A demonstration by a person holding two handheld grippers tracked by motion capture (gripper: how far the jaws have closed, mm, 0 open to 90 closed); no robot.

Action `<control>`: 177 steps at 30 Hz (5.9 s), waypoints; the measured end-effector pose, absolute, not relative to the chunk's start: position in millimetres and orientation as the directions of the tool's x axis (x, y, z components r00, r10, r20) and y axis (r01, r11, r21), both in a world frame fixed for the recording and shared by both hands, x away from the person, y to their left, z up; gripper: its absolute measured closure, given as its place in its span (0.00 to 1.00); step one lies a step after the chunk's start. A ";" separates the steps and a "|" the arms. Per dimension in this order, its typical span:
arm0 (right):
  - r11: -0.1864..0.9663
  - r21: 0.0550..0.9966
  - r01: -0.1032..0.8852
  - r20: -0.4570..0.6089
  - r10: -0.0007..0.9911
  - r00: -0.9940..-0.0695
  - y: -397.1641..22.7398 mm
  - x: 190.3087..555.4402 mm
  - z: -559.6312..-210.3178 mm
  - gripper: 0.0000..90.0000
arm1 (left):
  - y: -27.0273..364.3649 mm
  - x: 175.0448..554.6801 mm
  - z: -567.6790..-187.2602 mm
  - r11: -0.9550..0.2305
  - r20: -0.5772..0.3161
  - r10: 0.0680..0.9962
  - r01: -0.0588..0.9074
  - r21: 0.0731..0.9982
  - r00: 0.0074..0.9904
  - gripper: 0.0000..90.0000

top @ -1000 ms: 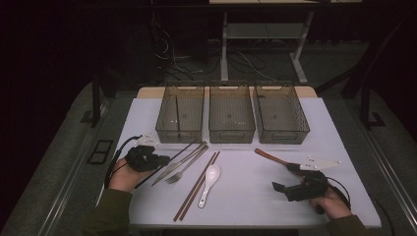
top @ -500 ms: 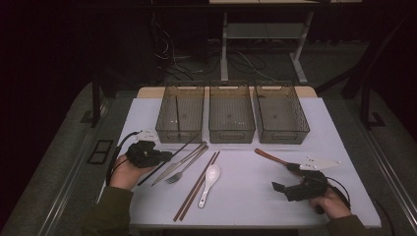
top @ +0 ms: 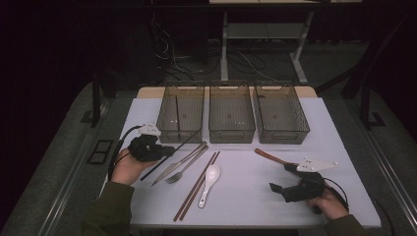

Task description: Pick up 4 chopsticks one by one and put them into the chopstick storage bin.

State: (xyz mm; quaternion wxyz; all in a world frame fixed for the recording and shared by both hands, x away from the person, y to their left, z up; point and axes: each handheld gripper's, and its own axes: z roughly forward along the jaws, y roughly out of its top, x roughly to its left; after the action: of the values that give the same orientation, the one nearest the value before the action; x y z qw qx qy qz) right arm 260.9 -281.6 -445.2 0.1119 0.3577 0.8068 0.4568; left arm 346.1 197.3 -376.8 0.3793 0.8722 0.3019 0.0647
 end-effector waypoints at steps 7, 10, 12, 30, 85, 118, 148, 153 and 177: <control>0.321 0.815 0.482 0.151 0.686 -0.712 -280.9 261.3 -445.8 0.07 | 196.8 355.9 -367.6 -0.496 -0.142 0.577 0.482 0.722 0.805 0.95; 0.319 0.815 0.483 0.152 0.687 -0.710 -280.9 261.3 -445.7 0.07 | 196.9 361.6 -361.6 -0.475 -0.151 0.586 0.489 0.732 0.796 0.95; 0.320 0.816 0.482 0.151 0.687 -0.711 -280.8 261.2 -445.7 0.07 | 196.3 366.3 -356.7 -0.472 -0.147 0.587 0.484 0.737 0.796 0.95; 0.332 0.810 0.483 0.146 0.684 -0.714 -279.9 261.0 -446.5 0.07 | 176.8 416.1 -319.2 -0.447 -0.107 0.622 0.464 0.765 0.776 0.95; 0.325 0.815 0.480 0.155 0.676 -0.721 -280.8 259.7 -445.2 0.07 | 179.2 496.4 -384.3 -0.376 -0.071 0.810 0.609 0.698 0.582 0.81; 0.336 0.811 0.478 0.148 0.674 -0.724 -279.9 259.2 -446.0 0.07 | 168.3 432.5 -356.8 -0.413 -0.065 0.712 0.492 0.766 0.699 0.33; 0.340 0.807 0.483 0.146 0.676 -0.722 -279.6 259.4 -446.8 0.07 | 172.2 349.7 -380.9 -0.401 -0.098 0.660 0.458 0.793 0.745 0.20; 0.341 0.809 0.480 0.144 0.676 -0.723 -279.9 259.2 -446.7 0.07 | 172.1 338.5 -385.5 -0.396 -0.099 0.655 0.452 0.799 0.749 0.20; 0.343 0.808 0.478 0.141 0.676 -0.724 -279.6 258.4 -446.7 0.07 | 157.0 284.0 -410.3 -0.415 -0.142 0.630 0.485 0.770 0.764 0.53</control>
State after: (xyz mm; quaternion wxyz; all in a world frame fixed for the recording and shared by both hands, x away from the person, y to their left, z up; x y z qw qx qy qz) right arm 258.4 -279.6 -446.7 0.1099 0.3551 0.8122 0.4496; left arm 284.0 157.0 -410.3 0.4263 0.8368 0.3331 0.0846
